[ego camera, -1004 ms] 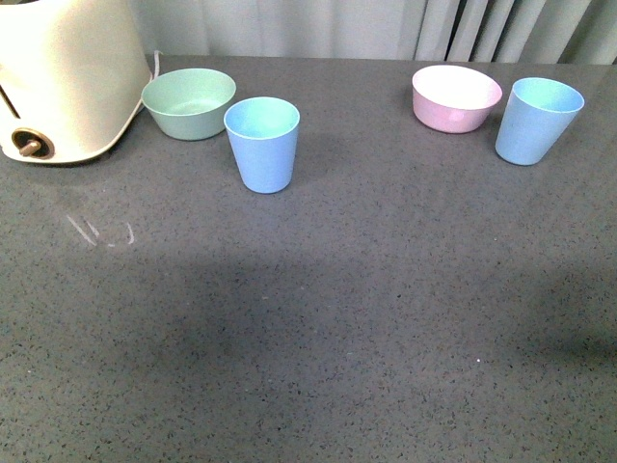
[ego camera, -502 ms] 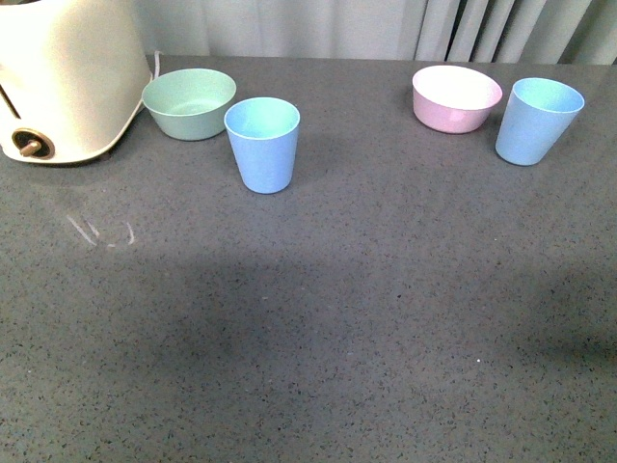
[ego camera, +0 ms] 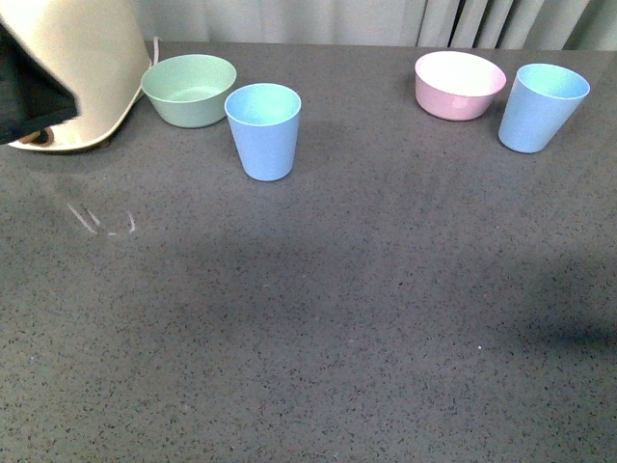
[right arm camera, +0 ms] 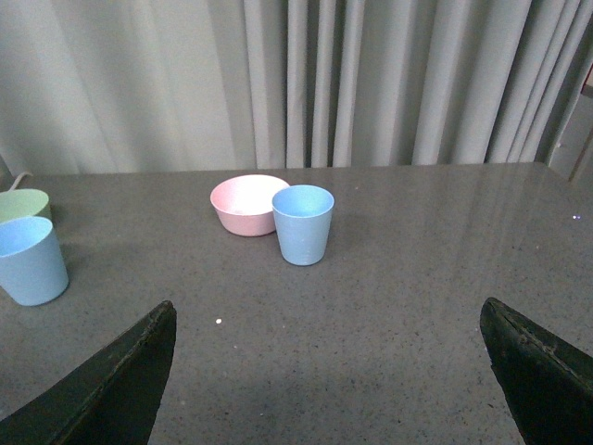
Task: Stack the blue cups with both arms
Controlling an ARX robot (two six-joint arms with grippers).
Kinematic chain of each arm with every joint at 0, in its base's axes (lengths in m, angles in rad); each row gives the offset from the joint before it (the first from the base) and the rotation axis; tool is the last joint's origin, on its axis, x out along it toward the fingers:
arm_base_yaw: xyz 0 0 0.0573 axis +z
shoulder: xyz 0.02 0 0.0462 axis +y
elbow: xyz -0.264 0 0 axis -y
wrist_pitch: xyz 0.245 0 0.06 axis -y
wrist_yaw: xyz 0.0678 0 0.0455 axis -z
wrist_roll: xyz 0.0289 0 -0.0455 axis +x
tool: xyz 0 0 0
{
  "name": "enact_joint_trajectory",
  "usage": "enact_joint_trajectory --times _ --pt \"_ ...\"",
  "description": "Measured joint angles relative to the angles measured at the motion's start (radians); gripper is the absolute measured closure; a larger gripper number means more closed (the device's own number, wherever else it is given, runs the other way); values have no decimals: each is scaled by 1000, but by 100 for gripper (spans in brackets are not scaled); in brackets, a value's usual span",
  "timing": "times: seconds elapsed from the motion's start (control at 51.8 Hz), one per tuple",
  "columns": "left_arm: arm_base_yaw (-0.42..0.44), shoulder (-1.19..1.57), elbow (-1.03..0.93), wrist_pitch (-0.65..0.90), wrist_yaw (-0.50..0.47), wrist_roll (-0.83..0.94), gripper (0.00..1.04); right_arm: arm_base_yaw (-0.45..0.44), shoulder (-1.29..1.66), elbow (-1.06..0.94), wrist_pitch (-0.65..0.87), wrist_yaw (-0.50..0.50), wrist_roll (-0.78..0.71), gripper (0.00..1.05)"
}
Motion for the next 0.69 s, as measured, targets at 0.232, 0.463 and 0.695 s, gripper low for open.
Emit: enact_joint_trajectory --times 0.232,0.463,0.695 --pt "-66 408 308 7 -21 -68 9 0 0 0 0 0 0 9" --pt "-63 611 480 -9 -41 -86 9 0 0 0 0 0 0 9" --pt "-62 713 598 -30 -42 -105 9 0 0 0 0 0 0 9"
